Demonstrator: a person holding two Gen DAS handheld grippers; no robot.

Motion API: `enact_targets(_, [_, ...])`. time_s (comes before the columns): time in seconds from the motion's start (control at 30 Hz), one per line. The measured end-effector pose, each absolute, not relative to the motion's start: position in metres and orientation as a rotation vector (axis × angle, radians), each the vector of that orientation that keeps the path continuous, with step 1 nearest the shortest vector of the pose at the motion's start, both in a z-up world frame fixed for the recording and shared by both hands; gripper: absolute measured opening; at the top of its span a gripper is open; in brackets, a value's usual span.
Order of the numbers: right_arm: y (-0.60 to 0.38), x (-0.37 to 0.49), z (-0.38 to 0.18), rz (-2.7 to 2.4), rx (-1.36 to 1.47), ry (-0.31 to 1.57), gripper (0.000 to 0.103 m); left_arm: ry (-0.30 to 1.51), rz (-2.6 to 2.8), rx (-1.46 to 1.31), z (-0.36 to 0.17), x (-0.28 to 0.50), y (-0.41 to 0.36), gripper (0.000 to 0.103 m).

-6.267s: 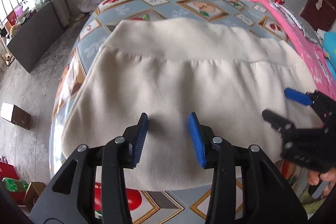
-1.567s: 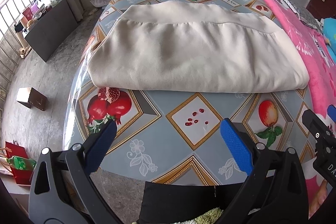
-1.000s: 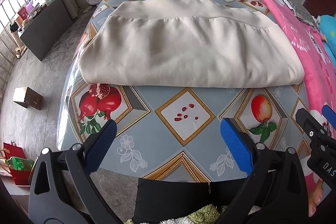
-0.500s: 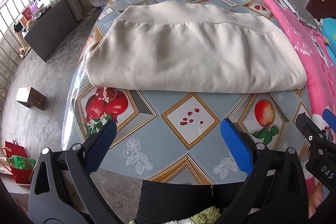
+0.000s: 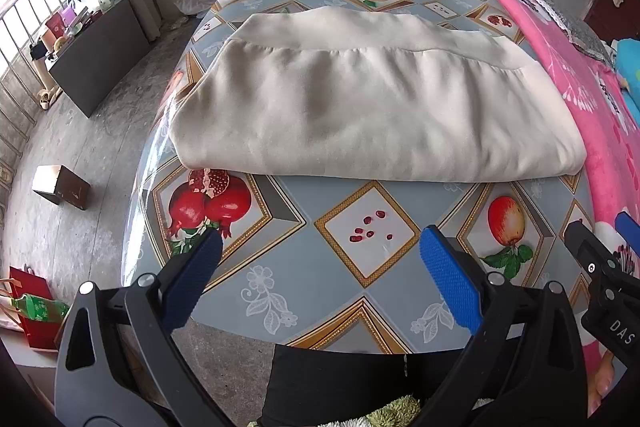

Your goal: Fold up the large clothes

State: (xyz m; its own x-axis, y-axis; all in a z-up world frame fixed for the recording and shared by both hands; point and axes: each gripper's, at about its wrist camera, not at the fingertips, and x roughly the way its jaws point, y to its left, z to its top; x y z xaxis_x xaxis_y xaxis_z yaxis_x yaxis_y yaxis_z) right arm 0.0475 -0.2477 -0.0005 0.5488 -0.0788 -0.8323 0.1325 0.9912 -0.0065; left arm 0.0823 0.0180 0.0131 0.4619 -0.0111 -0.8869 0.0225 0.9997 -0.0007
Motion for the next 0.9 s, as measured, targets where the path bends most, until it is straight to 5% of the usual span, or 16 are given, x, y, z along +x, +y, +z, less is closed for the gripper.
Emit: enact_targets(0.9, [-0.2435, 0.0501, -0.0008, -0.121, 0.053, 0.989, 0.097, 1.092, -0.020, 0.010, 0.0125, 0.0838, 0.0207, 0.096])
